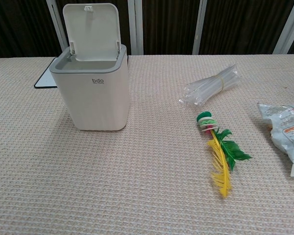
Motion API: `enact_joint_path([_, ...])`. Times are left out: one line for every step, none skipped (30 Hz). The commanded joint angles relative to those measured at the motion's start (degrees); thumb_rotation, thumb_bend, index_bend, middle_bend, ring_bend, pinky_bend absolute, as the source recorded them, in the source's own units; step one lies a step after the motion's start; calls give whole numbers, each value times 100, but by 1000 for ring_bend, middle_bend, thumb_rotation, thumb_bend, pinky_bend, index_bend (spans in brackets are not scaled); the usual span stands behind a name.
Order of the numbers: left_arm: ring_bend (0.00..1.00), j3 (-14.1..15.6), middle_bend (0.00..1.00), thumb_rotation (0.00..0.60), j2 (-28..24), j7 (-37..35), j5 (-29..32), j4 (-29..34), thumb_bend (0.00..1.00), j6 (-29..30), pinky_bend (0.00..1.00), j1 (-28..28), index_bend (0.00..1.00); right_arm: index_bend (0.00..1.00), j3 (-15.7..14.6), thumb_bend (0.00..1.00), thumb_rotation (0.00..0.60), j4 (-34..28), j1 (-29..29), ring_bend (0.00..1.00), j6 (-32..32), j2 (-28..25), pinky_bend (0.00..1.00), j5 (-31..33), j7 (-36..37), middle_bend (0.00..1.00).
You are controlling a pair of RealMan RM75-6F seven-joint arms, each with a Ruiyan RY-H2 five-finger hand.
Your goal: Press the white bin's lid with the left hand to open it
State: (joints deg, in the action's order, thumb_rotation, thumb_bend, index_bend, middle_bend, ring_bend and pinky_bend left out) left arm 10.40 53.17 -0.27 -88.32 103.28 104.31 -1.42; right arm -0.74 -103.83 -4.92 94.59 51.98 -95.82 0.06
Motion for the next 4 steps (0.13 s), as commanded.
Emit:
enact_joint_path([15, -32, 175, 600, 2, -32, -5, -51, 232, -70, 49, 35, 240, 117, -7, 269, 600, -15, 4, 19, -21, 7, 11, 2, -25, 56])
enact_joint_path([15, -48, 175, 600, -1, -50, 15, -58, 232, -107, 49, 38, 240, 117, -3, 268, 600, -19, 8, 19, -28, 12, 11, 11, -28, 56])
enact_joint_path([15, -79, 175, 600, -5, -77, 43, -66, 232, -145, 49, 44, 239, 117, 5, 268, 600, -21, 17, 19, -46, 21, 11, 34, -34, 56])
enact_joint_path([15, -102, 175, 600, -7, -88, 70, -67, 232, -163, 49, 54, 239, 117, 12, 268, 600, -19, 25, 19, -61, 28, 11, 51, -40, 56])
